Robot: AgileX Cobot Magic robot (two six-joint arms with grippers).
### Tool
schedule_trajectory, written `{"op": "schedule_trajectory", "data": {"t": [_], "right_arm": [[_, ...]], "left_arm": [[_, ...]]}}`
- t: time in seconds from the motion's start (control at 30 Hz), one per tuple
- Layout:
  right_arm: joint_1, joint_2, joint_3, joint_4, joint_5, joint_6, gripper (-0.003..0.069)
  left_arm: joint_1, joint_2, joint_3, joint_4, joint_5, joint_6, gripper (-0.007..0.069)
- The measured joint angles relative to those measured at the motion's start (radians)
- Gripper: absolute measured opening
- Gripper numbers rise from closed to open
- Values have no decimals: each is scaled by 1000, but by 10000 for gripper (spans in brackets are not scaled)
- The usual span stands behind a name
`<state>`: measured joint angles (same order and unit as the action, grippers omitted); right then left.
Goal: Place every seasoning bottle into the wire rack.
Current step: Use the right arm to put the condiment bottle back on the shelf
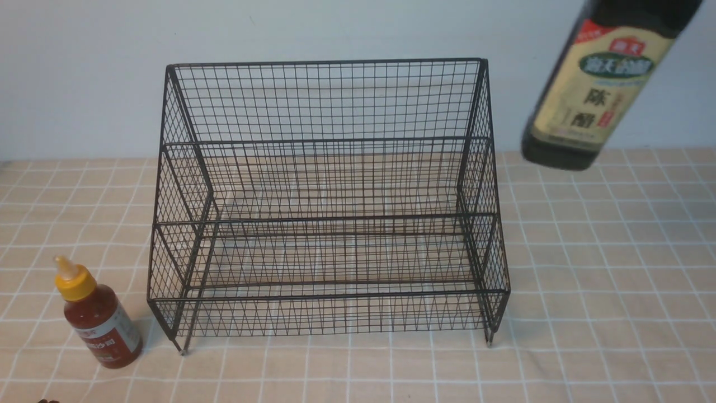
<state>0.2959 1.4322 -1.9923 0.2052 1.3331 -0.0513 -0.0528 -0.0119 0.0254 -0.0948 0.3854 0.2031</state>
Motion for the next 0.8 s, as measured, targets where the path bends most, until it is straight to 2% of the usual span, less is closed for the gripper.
{"op": "schedule_trajectory", "data": {"t": [0.13, 0.4, 0.67, 0.8], "right_arm": [[55, 18, -1, 75, 1, -49, 330], [163, 132, -1, 35, -92, -64, 330], [166, 235, 2, 19, -214, -63, 330], [166, 281, 2, 18, -207, -63, 329]], "left_arm": [[0, 0, 0, 0, 0, 0, -7], [0, 0, 0, 0, 0, 0, -7], [0, 0, 0, 0, 0, 0, -7], [0, 0, 0, 0, 0, 0, -7]]}}
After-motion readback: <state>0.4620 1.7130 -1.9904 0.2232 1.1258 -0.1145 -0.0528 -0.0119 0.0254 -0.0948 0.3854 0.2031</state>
